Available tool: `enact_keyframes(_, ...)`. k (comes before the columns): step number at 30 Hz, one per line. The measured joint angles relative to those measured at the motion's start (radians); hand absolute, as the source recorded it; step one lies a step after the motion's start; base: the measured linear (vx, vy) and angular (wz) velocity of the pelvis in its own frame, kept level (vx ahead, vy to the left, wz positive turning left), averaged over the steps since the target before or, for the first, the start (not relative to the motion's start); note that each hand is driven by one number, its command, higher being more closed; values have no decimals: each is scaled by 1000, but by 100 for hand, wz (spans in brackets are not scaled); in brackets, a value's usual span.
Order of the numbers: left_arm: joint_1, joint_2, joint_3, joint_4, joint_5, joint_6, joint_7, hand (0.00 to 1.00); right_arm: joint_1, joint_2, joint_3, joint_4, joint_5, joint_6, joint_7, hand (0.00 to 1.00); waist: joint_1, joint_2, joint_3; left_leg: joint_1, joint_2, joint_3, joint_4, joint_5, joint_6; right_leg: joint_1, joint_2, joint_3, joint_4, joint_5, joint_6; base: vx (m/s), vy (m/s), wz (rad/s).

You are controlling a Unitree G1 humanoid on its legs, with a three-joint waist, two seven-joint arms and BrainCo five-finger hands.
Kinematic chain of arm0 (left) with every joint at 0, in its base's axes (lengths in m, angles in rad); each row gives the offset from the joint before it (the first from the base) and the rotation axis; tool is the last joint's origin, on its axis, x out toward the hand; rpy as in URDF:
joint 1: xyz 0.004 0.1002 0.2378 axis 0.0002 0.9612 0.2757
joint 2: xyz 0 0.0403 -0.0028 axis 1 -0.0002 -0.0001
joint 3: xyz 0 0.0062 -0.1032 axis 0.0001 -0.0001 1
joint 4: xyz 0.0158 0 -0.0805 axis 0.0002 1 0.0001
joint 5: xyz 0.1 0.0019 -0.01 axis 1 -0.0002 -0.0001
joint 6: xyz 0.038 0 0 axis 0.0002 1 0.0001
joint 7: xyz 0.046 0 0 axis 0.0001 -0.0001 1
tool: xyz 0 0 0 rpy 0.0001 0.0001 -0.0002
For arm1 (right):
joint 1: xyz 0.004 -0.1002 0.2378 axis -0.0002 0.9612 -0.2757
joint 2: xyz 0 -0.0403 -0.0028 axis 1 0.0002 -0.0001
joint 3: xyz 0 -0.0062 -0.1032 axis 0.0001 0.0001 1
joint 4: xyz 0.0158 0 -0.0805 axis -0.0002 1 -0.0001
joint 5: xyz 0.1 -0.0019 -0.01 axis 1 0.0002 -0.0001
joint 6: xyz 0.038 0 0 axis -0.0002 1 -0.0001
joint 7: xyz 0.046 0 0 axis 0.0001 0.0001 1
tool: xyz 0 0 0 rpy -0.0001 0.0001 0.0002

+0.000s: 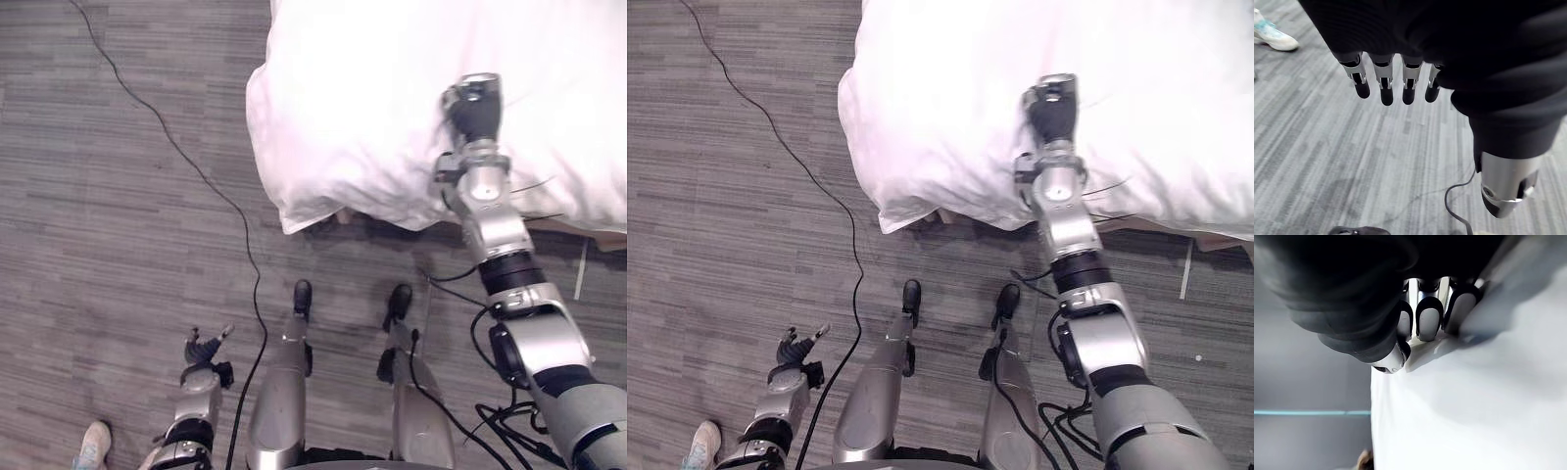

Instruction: Tidy the bed and pick cloth on bed and put in laundry

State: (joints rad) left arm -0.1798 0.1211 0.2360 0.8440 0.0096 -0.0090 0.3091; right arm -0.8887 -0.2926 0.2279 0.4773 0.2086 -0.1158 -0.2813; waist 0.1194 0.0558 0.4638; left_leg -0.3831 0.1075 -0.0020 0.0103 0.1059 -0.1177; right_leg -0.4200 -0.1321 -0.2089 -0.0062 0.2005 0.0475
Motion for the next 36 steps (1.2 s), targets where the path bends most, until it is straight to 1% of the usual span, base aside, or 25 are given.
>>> enact_keyframes(2, 0, -10, -10, -16, 8, 3, 0, 0, 53, 97, 154, -38, 73, -11, 73, 100, 0, 0, 0, 35, 16, 3, -13, 3, -5, 31, 16, -2, -3, -8, -8, 37, -58, -8)
enact_keyframes(3, 0, -15, -11, -19, 13, 3, 1, 0, 71, 129, 199, -38, 109, -5, 98, 100, 2, 0, 0, 46, 20, 0, -14, 3, -5, 45, 20, -7, -5, -11, -11, 48, -52, 9)
enact_keyframes(4, 0, -23, -17, -22, 26, 4, 1, 0, 109, 186, 272, -41, 165, 9, 139, 100, 4, -1, -2, 69, 28, -8, -16, -1, -11, 74, 28, -15, -12, -18, -12, 54, -37, 19)
enact_keyframes(6, 0, -28, -39, -22, 45, 5, 1, 0, 160, 248, 339, -76, 232, 11, 187, 100, 4, -3, -10, 89, 31, -17, -25, -3, -14, 101, 32, -29, -18, -26, -12, 49, -16, 18)
enact_keyframes(7, 0, -33, -40, -22, 54, 6, 1, 0, 174, 277, 350, -111, 267, 8, 209, 100, 4, -8, -19, 102, 31, -18, -39, -2, -16, 110, 33, -32, -20, -27, -12, 35, 9, 9)
enact_keyframes(9, 2, -34, -48, -19, 73, 18, 0, 0, 172, 292, 331, -148, 296, -1, 219, 100, 4, -14, -42, 107, 28, -17, -42, -1, -17, 120, 35, -35, -25, -27, -11, 36, 15, 8)
enact_keyframes(10, 11, -34, -49, -18, 83, 26, 0, 0, 172, 296, 286, -154, 299, -20, 219, 100, 3, -24, -65, 121, 25, -10, -45, -1, -17, 133, 32, -33, -32, -24, -8, 33, 17, 3)
enact_keyframes(12, 27, -32, -60, -18, 83, 27, -1, 0, 169, 296, 200, -154, 299, -36, 208, 100, 3, -39, -102, 138, 19, 5, -45, -1, -16, 142, 27, -18, -33, -23, -6, 46, 34, -18)
enact_keyframes(13, 32, -30, -82, -18, 83, 27, -2, 0, 157, 280, 127, -154, 298, -42, 187, 100, -3, -41, -112, 153, 14, 17, -46, -2, -15, 150, 23, -4, -33, -20, -2, 34, 35, -25)
enact_keyframes(14, 32, -30, -89, -18, 83, 27, -2, 0, 153, 271, 98, -154, 297, -46, 177, 100, -7, -41, -116, 155, 12, 21, -45, -2, -15, 149, 21, -1, -33, -20, -2, -1, 25, -24)
enact_keyframes(16, 32, -23, -111, -17, 82, 22, -2, 0, 113, 211, -25, -148, 296, -61, 136, 100, -25, -40, -117, 150, 9, 33, -45, -2, -15, 130, 19, 21, -28, -14, 2, -36, 12, -23)
enact_keyframes(18, 32, -22, -121, -17, 81, 22, -2, 0, 81, 159, -88, -148, 295, -67, 103, 100, -31, -36, -115, 130, 10, 40, -41, -1, -15, 98, 20, 34, -16, -9, 0, -65, -12, -20)
enact_keyframes(20, 32, -22, -152, -16, 80, 21, -2, 0, 41, 84, -176, -148, 292, -73, 59, 100, -50, -12, -101, 95, 11, 37, -25, 0, -15, 61, 19, 37, 5, -7, -3, -78, -12, -4)
enact_keyframes(21, 31, -23, -164, -17, 79, 20, -3, 0, 30, 62, -203, -147, 291, -75, 44, 100, -52, -2, -95, 87, 11, 37, -23, 1, -14, 51, 18, 37, 9, -6, -4, -67, -1, 0)
enact_keyframes(23, 29, -28, -196, -19, 71, 9, -5, 0, -20, -29, -278, -127, 289, -79, -16, 100, -51, 43, -72, 50, 10, 39, -10, 4, -13, 11, 17, 44, 22, -5, -4, -86, -5, -5)
enact_keyframes(24, 29, -29, -200, -19, 70, 4, -5, 0, -30, -48, -289, -116, 287, -80, -25, 100, -51, 53, -67, 44, 10, 40, -10, 6, -13, 3, 18, 45, 22, -4, -2, -85, -16, -7)
enact_keyframes(25, 26, -30, -207, -19, 70, 0, -5, 0, -49, -93, -304, -75, 284, -82, -43, 100, -51, 72, -57, 23, 11, 43, -13, 13, -13, -21, 20, 48, 22, 2, -3, -88, -27, -14)
enact_keyframes(26, 23, -31, -210, -21, 67, 0, -5, 0, -55, -127, -316, -29, 273, -79, -60, 100, -50, 82, -53, 4, 14, 55, -17, 18, -14, -50, 23, 58, 22, 6, -1, -83, -32, -18)
enact_keyframes(28, 23, -31, -226, -27, 62, 0, -5, 0, -53, -141, -338, 35, 262, -65, -81, 100, -49, 83, -52, -22, 17, 77, -33, 24, -13, -104, 23, 80, 40, 7, -2, -70, -35, -31)
enact_keyframes(29, 21, -41, -232, -39, 62, 1, -7, 0, -42, -147, -354, 51, 250, -49, -90, 100, -48, 83, -50, -38, 18, 92, -27, 26, -14, -137, 23, 90, 64, 2, -4, -59, -27, -31)
enact_keyframes(30, 21, -47, -233, -49, 63, 1, -7, 0, -37, -149, -359, 51, 250, -47, -90, 100, -50, 83, -49, -44, 19, 98, -21, 26, -15, -150, 22, 97, 79, -2, -6, -34, -11, -22)
enact_keyframes(32, 5, -71, -233, -80, 63, 1, -9, 0, -23, -164, -362, 43, 219, -42, -87, 100, -56, 83, -35, -59, 31, 118, 54, -4, -13, -173, 16, 105, 163, -38, -14, -32, -30, -7)
enact_keyframes(34, -16, -89, -234, -133, 63, -6, -20, 0, 44, -190, -380, 41, 206, -19, -87, 100, -52, 76, -31, -105, 55, 115, 239, -106, -16, -202, 15, 112, 313, -125, -19, -37, -51, -1)
enact_keyframes(35, -17, -89, -234, -142, 63, -9, -19, 0, 58, -190, -382, 40, 202, -14, -86, 100, -52, 74, -31, -118, 62, 114, 278, -127, -18, -210, 16, 115, 342, -142, -19, -34, -36, -11)
enact_keyframes(36, -19, -89, -233, -152, 63, -12, -19, 0, 89, -189, -391, 36, 196, -8, -86, 100, -52, 73, -30, -143, 71, 114, 354, -168, -18, -228, 21, 119, 393, -175, -16, -35, -20, -23)
